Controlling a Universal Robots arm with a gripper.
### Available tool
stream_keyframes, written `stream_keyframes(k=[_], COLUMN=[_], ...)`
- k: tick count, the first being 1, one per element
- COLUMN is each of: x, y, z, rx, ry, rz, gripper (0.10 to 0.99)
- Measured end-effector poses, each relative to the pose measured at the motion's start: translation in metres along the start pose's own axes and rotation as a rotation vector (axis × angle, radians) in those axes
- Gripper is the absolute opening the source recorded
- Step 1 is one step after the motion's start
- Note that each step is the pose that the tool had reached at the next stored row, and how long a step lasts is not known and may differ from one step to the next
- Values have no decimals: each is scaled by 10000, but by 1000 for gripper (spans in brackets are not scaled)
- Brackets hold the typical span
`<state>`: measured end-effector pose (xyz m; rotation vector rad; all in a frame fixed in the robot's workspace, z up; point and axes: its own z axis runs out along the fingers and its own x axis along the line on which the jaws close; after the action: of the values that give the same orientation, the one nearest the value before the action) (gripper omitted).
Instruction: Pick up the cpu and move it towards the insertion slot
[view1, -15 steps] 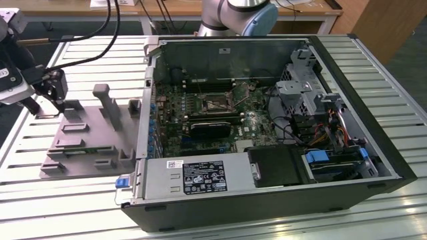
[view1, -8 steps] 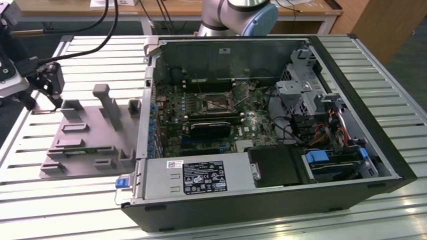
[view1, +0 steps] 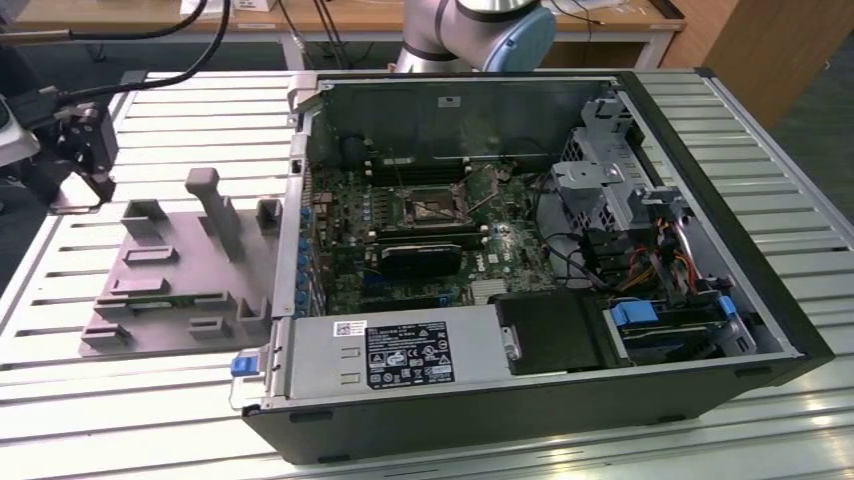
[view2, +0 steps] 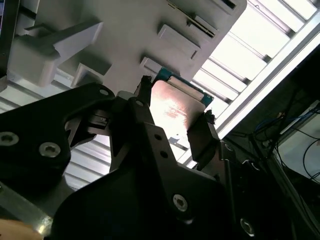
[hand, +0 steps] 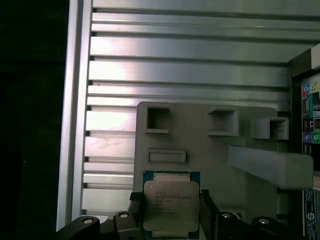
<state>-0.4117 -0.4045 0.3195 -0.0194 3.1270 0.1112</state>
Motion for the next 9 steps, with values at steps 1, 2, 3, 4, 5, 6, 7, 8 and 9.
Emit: stream_keyframes(k=[1,2,3,4,5,6,7,8,9], x=[0,-1,-1,-2,-2,-2,-3,-3,-4], y=[2,4,6,8,10,12,14,16,18], z=[-27,-57,-85,-114,-142,-171,-202,-231,-261], rx=[0,-1,0,2,2,2,2,2,2], ry=[-1,-4,-6,-9,-13,-18,-21,-26,-30], rz=[0,0,-1,-1,-2,-2,-2,-2,-3], gripper=[537,537,537,537,537,537,537,537,537])
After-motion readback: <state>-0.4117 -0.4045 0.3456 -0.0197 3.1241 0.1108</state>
